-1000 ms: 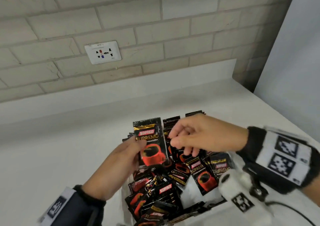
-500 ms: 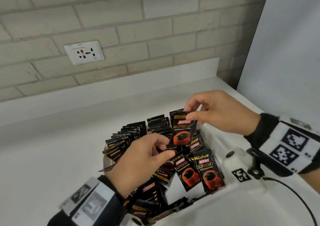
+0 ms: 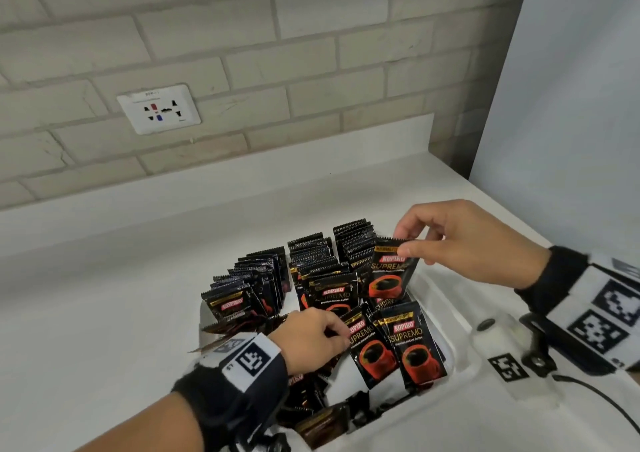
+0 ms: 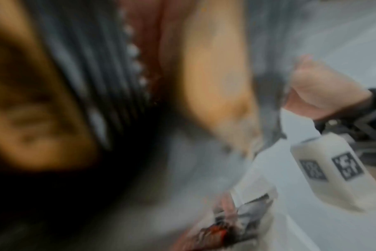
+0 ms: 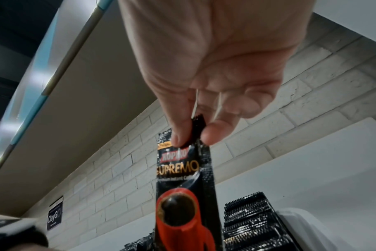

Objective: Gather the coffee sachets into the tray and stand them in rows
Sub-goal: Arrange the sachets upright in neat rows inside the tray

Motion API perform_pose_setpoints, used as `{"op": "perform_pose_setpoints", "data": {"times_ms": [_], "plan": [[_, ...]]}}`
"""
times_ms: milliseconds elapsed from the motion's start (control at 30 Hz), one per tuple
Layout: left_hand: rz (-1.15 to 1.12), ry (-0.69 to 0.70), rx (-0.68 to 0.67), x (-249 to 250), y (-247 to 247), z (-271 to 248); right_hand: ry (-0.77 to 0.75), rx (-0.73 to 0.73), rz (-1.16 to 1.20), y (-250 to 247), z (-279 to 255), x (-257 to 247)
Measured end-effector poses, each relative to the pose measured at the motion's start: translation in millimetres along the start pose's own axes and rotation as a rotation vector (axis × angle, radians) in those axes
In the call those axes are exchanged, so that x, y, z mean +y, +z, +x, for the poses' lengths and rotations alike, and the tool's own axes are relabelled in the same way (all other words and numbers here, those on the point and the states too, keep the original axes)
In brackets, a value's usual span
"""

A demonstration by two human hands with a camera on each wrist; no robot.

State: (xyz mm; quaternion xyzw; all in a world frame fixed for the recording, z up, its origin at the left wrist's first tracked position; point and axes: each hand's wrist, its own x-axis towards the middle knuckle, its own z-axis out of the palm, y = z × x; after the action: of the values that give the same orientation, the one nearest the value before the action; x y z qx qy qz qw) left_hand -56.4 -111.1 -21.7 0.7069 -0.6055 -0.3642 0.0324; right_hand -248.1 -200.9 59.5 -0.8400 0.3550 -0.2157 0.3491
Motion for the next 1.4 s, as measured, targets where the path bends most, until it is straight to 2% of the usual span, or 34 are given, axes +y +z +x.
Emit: {"op": "perform_pose_setpoints", "data": {"times_ms": [167, 333, 500, 600, 800, 933, 1033, 1100, 1200, 1267, 1333, 1400], "plan": [[-0.252, 0.044, 0.106, 0, -8, -4, 0.026, -0.036, 0.027, 3, 3, 0], [-0.315, 0.116, 0.383, 5, -27, -21, 0.014, 0.004, 0.124, 0, 8, -4], [-0.320, 0.134, 0.537, 7, -32, -20, -0.016, 0.008, 0.167, 3, 12, -8], [-0.287, 0.153, 0.568, 6, -29, -13, -0.042, -0.046, 0.095, 12, 10, -11], [-0.180, 0.143, 0.546, 2, -27, -7, -0.228, -0.263, -0.458, 43, 21, -18], [-0.097, 0.122, 0.508, 0, -31, -11, -0.270, -0.346, -0.596, 63, 33, -19], [-0.028, 0.175, 0.495, -2, -34, -24, -0.283, -0.415, -0.621, 72, 41, -17], [0.076, 0.232, 0.403, -1, -32, -37, -0.275, -0.438, -0.637, 76, 44, -14], [0.269, 0.317, 0.140, 5, -23, -56, -0.266, -0.415, -0.640, 77, 47, -9], [0.417, 0.324, -0.005, 6, -14, -59, -0.266, -0.386, -0.635, 76, 49, -7], [0.570, 0.317, -0.054, 7, -7, -58, -0.260, -0.366, -0.632, 76, 49, -5], [0.689, 0.306, -0.040, 7, -1, -56, -0.243, -0.376, -0.616, 76, 48, -2]]}}
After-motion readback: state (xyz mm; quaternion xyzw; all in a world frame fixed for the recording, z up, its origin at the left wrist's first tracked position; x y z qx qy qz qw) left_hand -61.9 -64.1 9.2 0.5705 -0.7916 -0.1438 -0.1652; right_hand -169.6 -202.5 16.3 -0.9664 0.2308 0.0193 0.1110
